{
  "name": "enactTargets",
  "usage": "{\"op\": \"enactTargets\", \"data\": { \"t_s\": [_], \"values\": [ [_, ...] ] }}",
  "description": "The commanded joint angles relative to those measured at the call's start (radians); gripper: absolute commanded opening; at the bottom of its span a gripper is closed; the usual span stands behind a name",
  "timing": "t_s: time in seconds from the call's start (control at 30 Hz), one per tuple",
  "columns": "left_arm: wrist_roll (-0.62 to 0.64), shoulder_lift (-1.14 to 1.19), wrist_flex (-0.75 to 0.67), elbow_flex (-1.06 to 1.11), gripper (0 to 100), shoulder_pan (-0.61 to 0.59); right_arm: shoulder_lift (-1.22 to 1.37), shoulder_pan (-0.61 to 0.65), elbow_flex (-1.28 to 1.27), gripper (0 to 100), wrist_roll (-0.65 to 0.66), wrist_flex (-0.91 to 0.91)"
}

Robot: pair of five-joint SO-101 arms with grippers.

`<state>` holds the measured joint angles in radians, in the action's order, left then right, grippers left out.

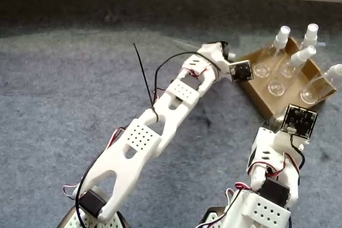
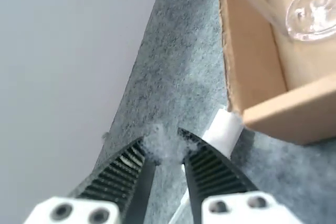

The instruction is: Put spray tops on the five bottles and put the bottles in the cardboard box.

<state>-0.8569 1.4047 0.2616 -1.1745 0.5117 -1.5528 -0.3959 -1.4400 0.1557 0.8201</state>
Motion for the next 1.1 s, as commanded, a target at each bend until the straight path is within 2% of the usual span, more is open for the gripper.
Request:
{"op": "enactTargets", "data": {
  "t_s": [0.0,0.17,0.67,0.87,1.07],
  "values": [
    [-0.005,-0.024,0.018,-0.058,1,0.031,-0.002,-0.01,0.051,7.7,0.0,-0.031],
    [-0.006,-0.033,0.198,-0.074,1,0.061,-0.002,-0.01,0.053,7.7,0.0,-0.025],
    [-0.003,-0.025,0.832,-0.487,1,0.068,-0.002,-0.007,0.053,7.7,0.0,-0.025],
    [-0.002,-0.07,0.937,-0.489,1,0.059,-0.002,-0.004,0.053,7.7,0.0,-0.025],
    [0.0,-0.229,1.146,-0.489,1,0.056,0.001,0.019,0.065,7.7,0.0,-0.022]
  ]
}}
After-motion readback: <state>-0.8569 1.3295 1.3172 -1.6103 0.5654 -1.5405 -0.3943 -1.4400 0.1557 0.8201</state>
